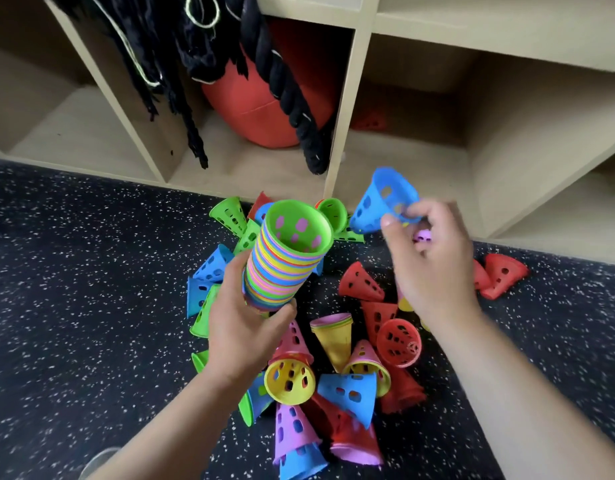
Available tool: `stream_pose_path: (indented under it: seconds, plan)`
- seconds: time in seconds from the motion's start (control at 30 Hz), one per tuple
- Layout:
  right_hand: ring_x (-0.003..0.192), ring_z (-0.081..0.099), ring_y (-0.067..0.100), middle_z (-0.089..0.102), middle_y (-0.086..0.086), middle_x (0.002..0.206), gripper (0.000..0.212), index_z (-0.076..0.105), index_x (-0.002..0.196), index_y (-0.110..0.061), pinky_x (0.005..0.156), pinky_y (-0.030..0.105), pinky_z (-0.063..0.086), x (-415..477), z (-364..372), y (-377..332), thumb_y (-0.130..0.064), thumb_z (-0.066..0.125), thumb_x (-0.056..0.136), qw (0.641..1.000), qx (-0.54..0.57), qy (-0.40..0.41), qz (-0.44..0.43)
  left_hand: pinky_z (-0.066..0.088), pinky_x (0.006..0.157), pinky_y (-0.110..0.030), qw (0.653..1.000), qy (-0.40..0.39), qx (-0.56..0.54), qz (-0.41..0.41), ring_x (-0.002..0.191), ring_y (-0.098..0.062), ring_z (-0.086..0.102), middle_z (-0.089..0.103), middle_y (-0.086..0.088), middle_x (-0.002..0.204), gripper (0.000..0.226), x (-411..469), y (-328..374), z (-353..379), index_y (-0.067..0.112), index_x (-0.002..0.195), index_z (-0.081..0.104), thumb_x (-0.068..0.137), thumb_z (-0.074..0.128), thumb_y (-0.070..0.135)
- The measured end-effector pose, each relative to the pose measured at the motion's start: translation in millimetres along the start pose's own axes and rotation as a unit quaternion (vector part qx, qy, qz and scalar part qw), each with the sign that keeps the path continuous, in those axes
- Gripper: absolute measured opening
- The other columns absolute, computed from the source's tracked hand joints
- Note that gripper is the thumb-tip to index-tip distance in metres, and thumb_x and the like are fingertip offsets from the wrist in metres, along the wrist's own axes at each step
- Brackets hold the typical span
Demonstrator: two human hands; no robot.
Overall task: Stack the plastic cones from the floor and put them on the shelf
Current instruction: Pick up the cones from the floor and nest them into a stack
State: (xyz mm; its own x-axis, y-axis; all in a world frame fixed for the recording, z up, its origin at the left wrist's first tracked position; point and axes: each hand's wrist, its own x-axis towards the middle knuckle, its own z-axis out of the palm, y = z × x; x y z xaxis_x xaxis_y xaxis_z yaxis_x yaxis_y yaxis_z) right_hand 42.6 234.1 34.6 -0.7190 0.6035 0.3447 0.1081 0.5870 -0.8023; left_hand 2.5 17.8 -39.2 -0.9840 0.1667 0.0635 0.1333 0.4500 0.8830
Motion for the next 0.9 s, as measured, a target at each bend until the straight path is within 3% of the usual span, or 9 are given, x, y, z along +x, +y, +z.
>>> stream_pose_path:
  seconds: [0.1, 0.23, 0.37, 0.43, 0.57, 0.67, 0.77, 0.83, 0.9]
  plan:
    - [0.064, 0.051, -0.001, 0.055, -0.007, 0.087, 0.023, 0.052, 0.094, -0.021, 0.055, 0.012, 0.037, -0.9, -14.8, -49.8, -0.042, 0.057, 0.085, 0.995, 0.080, -0.028, -0.049, 0.039, 0.082, 0.001, 1.000, -0.005, -0.006, 0.007, 0.102, 0.008, 0.062, 0.067, 0.018, 0.114, 0.079, -6.2, 4.2, 1.1, 0.036, 0.133, 0.048, 0.068, 0.085, 0.013]
    - [0.085, 0.051, 0.002, 0.056, -0.008, 0.103, 0.043, 0.056, 0.114, -0.021, 0.069, 0.018, 0.041, -13.2, -14.0, -64.6, -0.046, 0.061, 0.079, 0.974, -0.049, -0.145, -0.166, 0.043, 0.087, -0.007, 1.000, -0.004, -0.023, 0.019, 0.105, 0.015, 0.058, 0.061, 0.032, 0.113, 0.076, -12.6, 11.5, 0.5, 0.035, 0.133, 0.049, 0.066, 0.082, 0.021]
    - [0.082, 0.057, 0.007, 0.064, -0.006, 0.102, 0.037, 0.058, 0.118, -0.019, 0.066, 0.020, 0.047, -12.3, -3.8, -33.5, -0.035, 0.056, 0.085, 0.996, 0.052, -0.062, -0.045, 0.035, 0.080, 0.004, 0.999, 0.010, -0.031, 0.006, 0.097, 0.024, 0.055, 0.059, 0.035, 0.108, 0.075, -11.2, 15.8, -2.1, 0.037, 0.129, 0.049, 0.069, 0.084, 0.010]
    - [0.093, 0.060, 0.010, 0.063, -0.008, 0.109, 0.034, 0.060, 0.119, -0.023, 0.081, 0.029, 0.051, -7.8, 8.3, 3.4, -0.027, 0.060, 0.085, 0.991, -0.097, -0.094, 0.000, 0.037, 0.077, 0.003, 0.999, 0.019, -0.030, -0.004, 0.094, 0.021, 0.058, 0.062, 0.032, 0.105, 0.076, -7.6, 13.6, -4.8, 0.044, 0.126, 0.046, 0.069, 0.084, 0.009]
    - [0.137, 0.038, 0.024, 0.036, -0.008, 0.152, 0.059, 0.047, 0.142, -0.037, 0.103, 0.036, 0.045, -12.9, 32.5, 66.4, -0.018, 0.058, 0.086, 0.860, -0.343, -0.374, -0.048, 0.047, 0.086, -0.010, 0.999, 0.020, -0.026, -0.009, 0.103, 0.007, 0.063, 0.067, 0.019, 0.114, 0.075, 1.4, 5.0, -10.6, 0.037, 0.130, 0.048, 0.070, 0.086, 0.012]
    - [0.137, 0.036, 0.025, 0.036, -0.013, 0.153, 0.049, 0.053, 0.136, -0.037, 0.092, 0.037, 0.050, -7.7, 48.8, 84.6, -0.017, 0.053, 0.092, 0.815, -0.391, -0.415, -0.099, 0.042, 0.081, -0.003, 0.999, 0.020, -0.022, -0.010, 0.101, 0.013, 0.060, 0.066, 0.022, 0.113, 0.076, 7.2, -0.3, -12.2, 0.032, 0.132, 0.050, 0.069, 0.086, 0.012]
    - [0.116, 0.052, 0.025, 0.061, -0.005, 0.123, 0.027, 0.067, 0.118, -0.028, 0.081, 0.036, 0.052, 1.3, 57.7, 89.9, -0.019, 0.053, 0.096, 0.839, -0.381, -0.369, -0.122, 0.040, 0.079, 0.000, 0.999, 0.023, -0.020, -0.015, 0.098, 0.016, 0.059, 0.065, 0.025, 0.110, 0.075, 11.9, -4.2, -10.4, 0.034, 0.131, 0.050, 0.069, 0.086, 0.012]
    - [0.102, 0.060, 0.029, 0.068, 0.002, 0.108, 0.019, 0.072, 0.109, -0.019, 0.077, 0.034, 0.051, 3.4, 53.0, 79.7, -0.017, 0.059, 0.095, 0.910, -0.298, -0.264, -0.115, 0.039, 0.079, 0.001, 1.000, 0.024, -0.011, -0.011, 0.099, 0.017, 0.059, 0.064, 0.027, 0.110, 0.076, 13.7, -5.3, -9.9, 0.040, 0.129, 0.048, 0.069, 0.085, 0.011]
    - [0.085, 0.063, 0.023, 0.069, 0.005, 0.093, 0.014, 0.072, 0.104, -0.013, 0.072, 0.029, 0.049, 3.8, 41.1, 51.3, -0.013, 0.061, 0.094, 0.979, -0.142, -0.090, -0.111, 0.038, 0.081, 0.001, 1.000, 0.016, -0.004, -0.006, 0.103, 0.015, 0.059, 0.064, 0.027, 0.114, 0.081, 14.1, -7.1, -9.7, 0.045, 0.130, 0.045, 0.068, 0.085, 0.010]
